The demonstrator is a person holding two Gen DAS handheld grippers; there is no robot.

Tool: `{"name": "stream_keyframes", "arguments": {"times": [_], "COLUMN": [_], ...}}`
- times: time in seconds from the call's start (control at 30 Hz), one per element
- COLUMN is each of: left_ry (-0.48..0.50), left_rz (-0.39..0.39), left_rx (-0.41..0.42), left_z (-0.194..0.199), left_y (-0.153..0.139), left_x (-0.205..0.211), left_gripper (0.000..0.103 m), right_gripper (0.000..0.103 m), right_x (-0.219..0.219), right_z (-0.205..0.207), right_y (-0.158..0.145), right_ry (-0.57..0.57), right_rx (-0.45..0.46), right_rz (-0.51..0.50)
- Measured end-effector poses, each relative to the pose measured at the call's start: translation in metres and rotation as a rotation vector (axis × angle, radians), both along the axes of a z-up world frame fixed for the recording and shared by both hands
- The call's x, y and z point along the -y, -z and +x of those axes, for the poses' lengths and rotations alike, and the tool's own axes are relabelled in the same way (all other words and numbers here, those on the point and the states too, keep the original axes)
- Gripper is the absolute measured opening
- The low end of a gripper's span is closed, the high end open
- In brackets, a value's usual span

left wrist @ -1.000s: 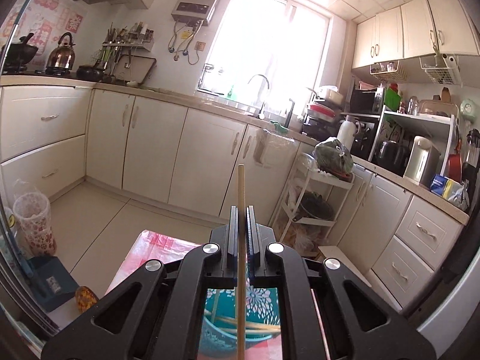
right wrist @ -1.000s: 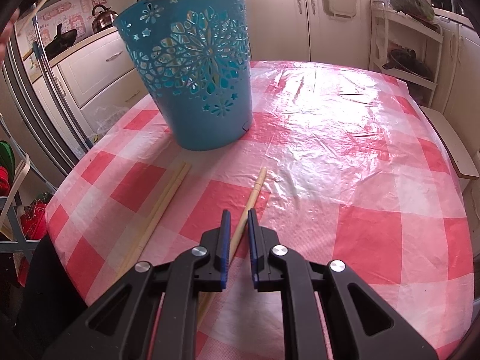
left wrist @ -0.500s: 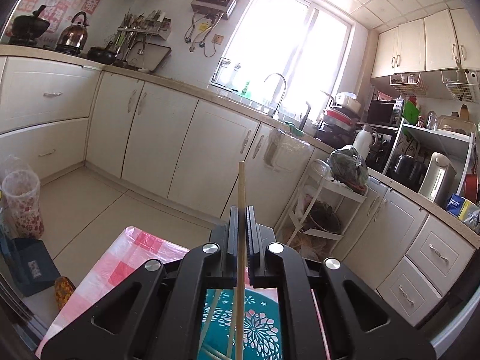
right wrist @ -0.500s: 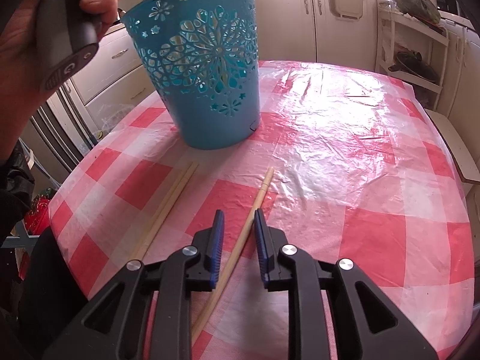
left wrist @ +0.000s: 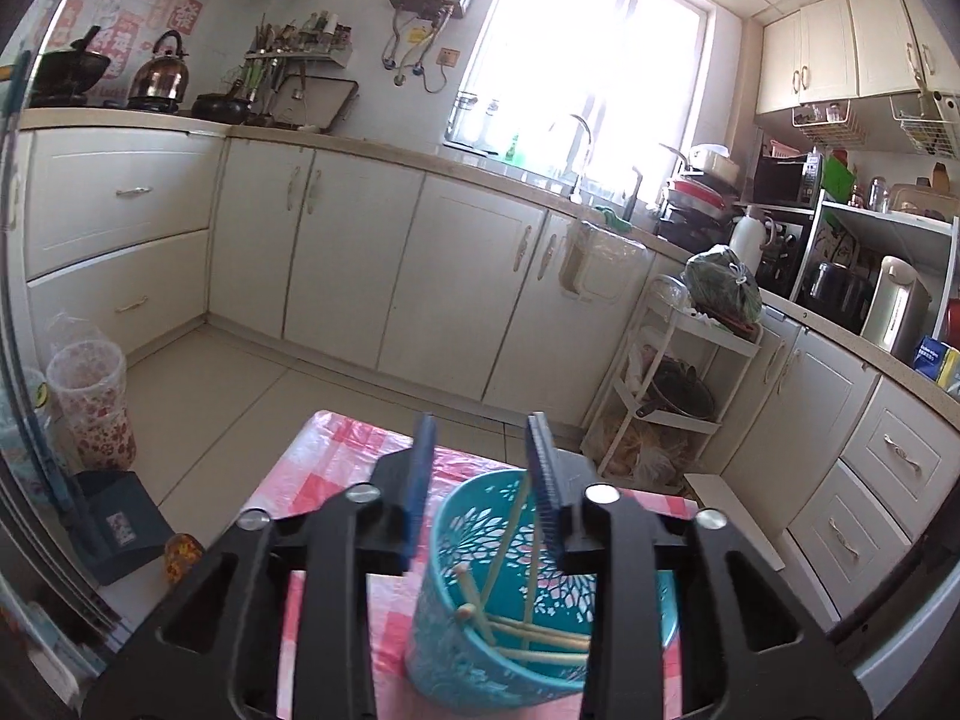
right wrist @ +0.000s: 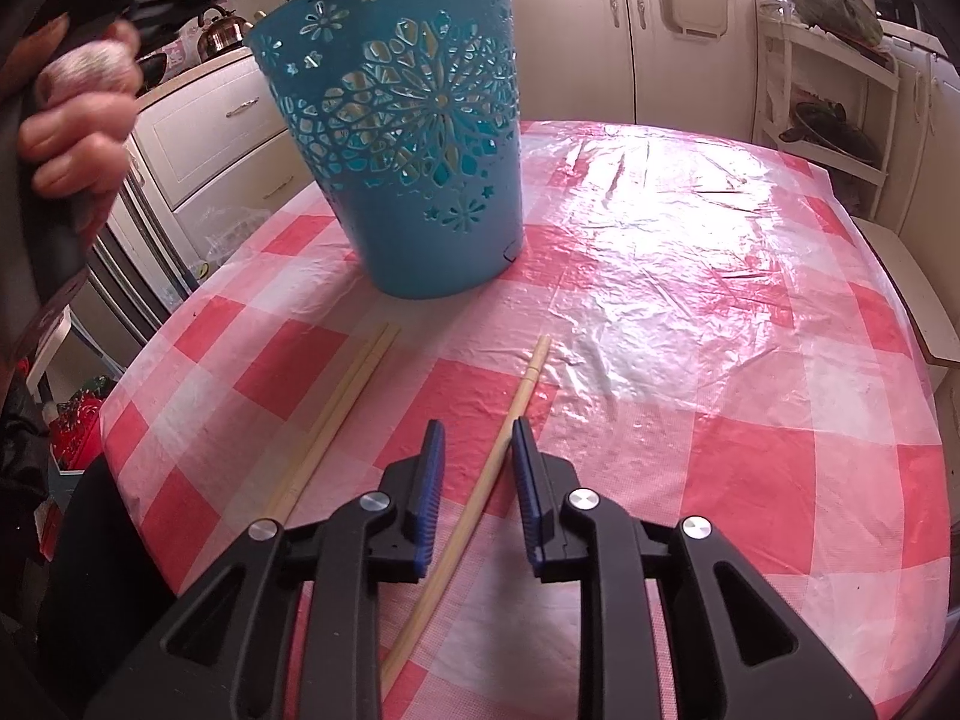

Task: Organize utensils
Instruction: 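Lift the stick with the left gripper into the teal basket and release it, then carry the stick in the right gripper over the teal basket and release it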

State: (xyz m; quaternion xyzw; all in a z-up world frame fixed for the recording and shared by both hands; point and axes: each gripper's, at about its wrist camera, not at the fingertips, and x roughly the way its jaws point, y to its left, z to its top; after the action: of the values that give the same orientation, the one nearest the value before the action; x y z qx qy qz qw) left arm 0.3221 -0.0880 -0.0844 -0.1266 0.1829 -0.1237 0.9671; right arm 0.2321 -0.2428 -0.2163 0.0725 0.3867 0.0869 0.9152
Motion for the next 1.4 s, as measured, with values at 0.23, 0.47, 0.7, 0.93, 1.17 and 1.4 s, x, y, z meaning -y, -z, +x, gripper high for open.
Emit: {"name": "stream_keyframes", "arguments": {"times": [0.23, 0.47, 0.7, 0.93, 1.17, 1.4], "left_ry": [-0.106, -0.138, -0.114, -0.102, -0.086, -0.084], "left_rz": [0.067, 0.081, 0.104, 0.096, 0.182, 0.217], "left_rx": [-0.039, -0.292, -0.361, -0.346, -0.312, -0.334], "left_z": [-0.061, -0.042, -0.032, -0.033, -0.038, -0.034], "left_y": [0.027, 0.112, 0.146, 0.146, 0.141, 0.142], "left_x": [-0.060, -0.090, -0.089, -0.087, -0.071, -0.066], "left_gripper": [0.077, 0.079, 0.079, 0.079, 0.079, 0.079], "right_gripper": [0.021, 0.008, 0.008, 0.006, 0.006, 0.006], "right_x": [0.003, 0.004, -0.011, 0.006, 0.047, 0.057], "right_z": [0.000, 0.002, 0.008, -0.001, -0.026, -0.034], "right_y": [0.000, -0.003, -0.007, -0.004, -0.022, -0.077], "right_ry": [0.019, 0.042, 0.024, 0.086, 0.133, 0.120], "right_rx": [-0.005, -0.046, -0.093, -0.081, 0.005, 0.159], "right_rz": [0.015, -0.030, -0.156, -0.017, 0.264, 0.364]}}
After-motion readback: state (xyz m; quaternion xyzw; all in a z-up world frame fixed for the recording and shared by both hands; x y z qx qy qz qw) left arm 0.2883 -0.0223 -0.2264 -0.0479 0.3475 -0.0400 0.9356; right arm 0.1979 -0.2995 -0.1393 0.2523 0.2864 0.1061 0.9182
